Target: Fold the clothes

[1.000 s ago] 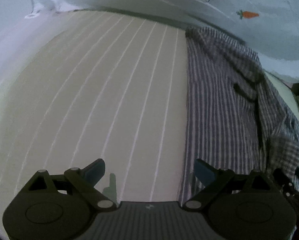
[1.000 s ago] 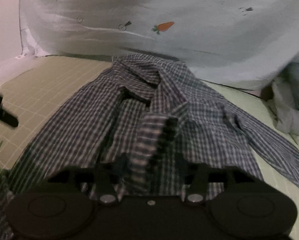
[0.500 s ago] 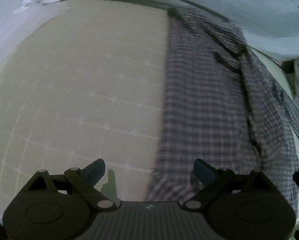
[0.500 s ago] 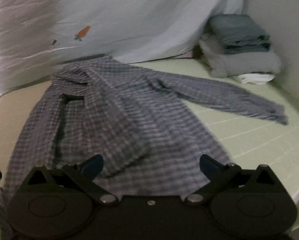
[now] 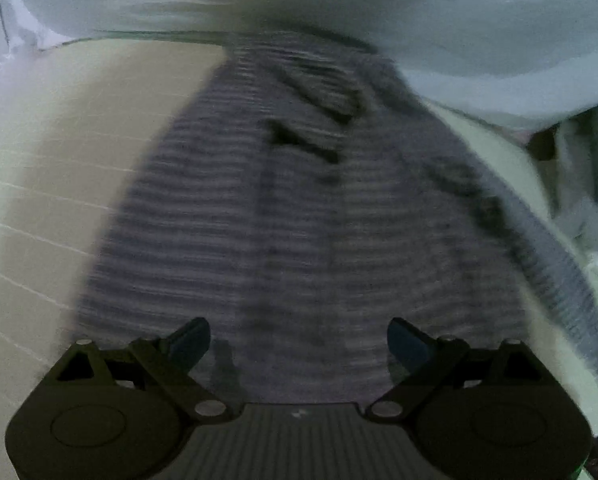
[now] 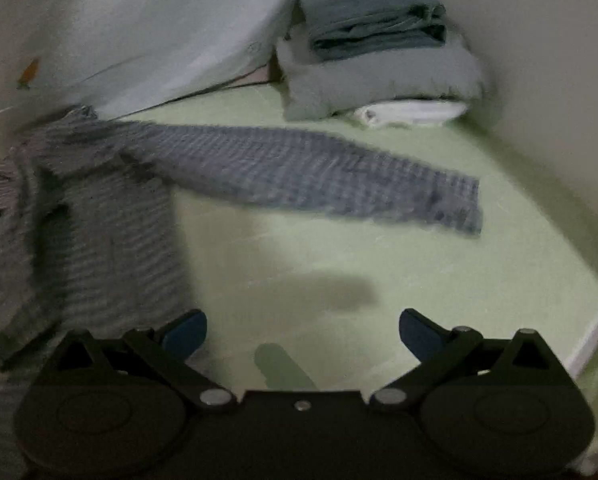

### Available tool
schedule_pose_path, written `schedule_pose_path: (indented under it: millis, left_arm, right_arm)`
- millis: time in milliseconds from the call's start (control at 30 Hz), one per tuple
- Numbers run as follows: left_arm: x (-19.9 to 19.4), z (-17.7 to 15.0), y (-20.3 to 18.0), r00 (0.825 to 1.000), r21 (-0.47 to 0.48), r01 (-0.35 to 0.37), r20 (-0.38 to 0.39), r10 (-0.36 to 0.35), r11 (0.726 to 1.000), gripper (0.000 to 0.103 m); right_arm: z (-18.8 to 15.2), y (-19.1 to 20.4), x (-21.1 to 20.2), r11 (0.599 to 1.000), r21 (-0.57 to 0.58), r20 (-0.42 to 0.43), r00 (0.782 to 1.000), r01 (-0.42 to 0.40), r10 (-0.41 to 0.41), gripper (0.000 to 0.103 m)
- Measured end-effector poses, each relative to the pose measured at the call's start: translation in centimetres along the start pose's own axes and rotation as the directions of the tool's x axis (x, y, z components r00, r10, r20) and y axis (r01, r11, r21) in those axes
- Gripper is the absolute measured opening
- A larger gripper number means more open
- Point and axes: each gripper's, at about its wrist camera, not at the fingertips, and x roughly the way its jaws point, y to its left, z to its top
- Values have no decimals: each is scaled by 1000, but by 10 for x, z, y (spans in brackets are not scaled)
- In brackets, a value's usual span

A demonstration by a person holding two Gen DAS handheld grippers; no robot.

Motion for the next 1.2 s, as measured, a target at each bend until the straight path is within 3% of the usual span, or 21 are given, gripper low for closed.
schedule_pose_path:
  millis: [100, 333, 400, 433, 500, 533, 567, 700, 800, 867, 933, 1033, 1133, 1200]
  left_arm:
    - [12, -8, -37, 999, -19, 37, 1, -36, 999, 92]
    - [42, -9, -83, 997, 13, -70, -16, 70, 997, 84]
    - [52, -9, -89, 994, 25, -107, -30, 108, 994, 72]
    - [57, -9, -87, 992, 18, -121, -45, 122, 992, 59]
    - [58, -8, -82, 993, -2, -118, -30, 118, 993, 43]
    - [53, -6, -78, 996, -15, -85, -24, 85, 996, 21]
    - [49, -4, -75, 999, -27, -52, -17, 52, 998, 8]
    - [25, 1, -59, 995, -68, 94, 30, -92, 993, 7]
    - [-6, -1, -28, 958, -184, 282, 105, -267, 942, 7]
    - [-23, -9, 1, 916, -280, 399, 175, -362, 873, 7]
    - [-38, -20, 37, 874, -371, 483, 258, -412, 793, 8]
    - [-41, -34, 86, 901, -495, 434, 255, -352, 753, 11]
    - [-33, -48, 128, 957, -574, 290, 154, -246, 766, 21]
    - [-30, -52, 149, 964, -592, 261, 118, -238, 762, 21]
  right_arm:
    - [16, -31, 14, 999, -40, 12, 1000, 0, 0, 103]
    - [14, -73, 29, 996, -86, -37, 999, -22, 19, 103]
    - [13, -78, 34, 996, -84, -56, 998, -35, 31, 103]
    - [13, -81, 37, 996, -83, -65, 997, -42, 37, 103]
    - [14, -84, 37, 995, -87, -58, 998, -44, 39, 103]
    - [13, -83, 36, 995, -93, -53, 998, -46, 41, 103]
    - [13, -83, 36, 994, -99, -49, 998, -48, 43, 103]
    - [12, -80, 37, 995, -90, -50, 998, -53, 49, 103]
    - [13, -71, 37, 994, -86, -45, 997, -62, 58, 103]
    - [14, -62, 37, 994, -85, -41, 997, -71, 68, 103]
    - [14, -46, 34, 994, -79, -38, 996, -81, 78, 103]
    - [10, -20, 27, 993, -67, -31, 995, -92, 91, 103]
    - [5, 6, 20, 993, -56, -27, 994, -104, 102, 103]
    - [1, 24, 14, 993, -56, -27, 994, -108, 107, 103]
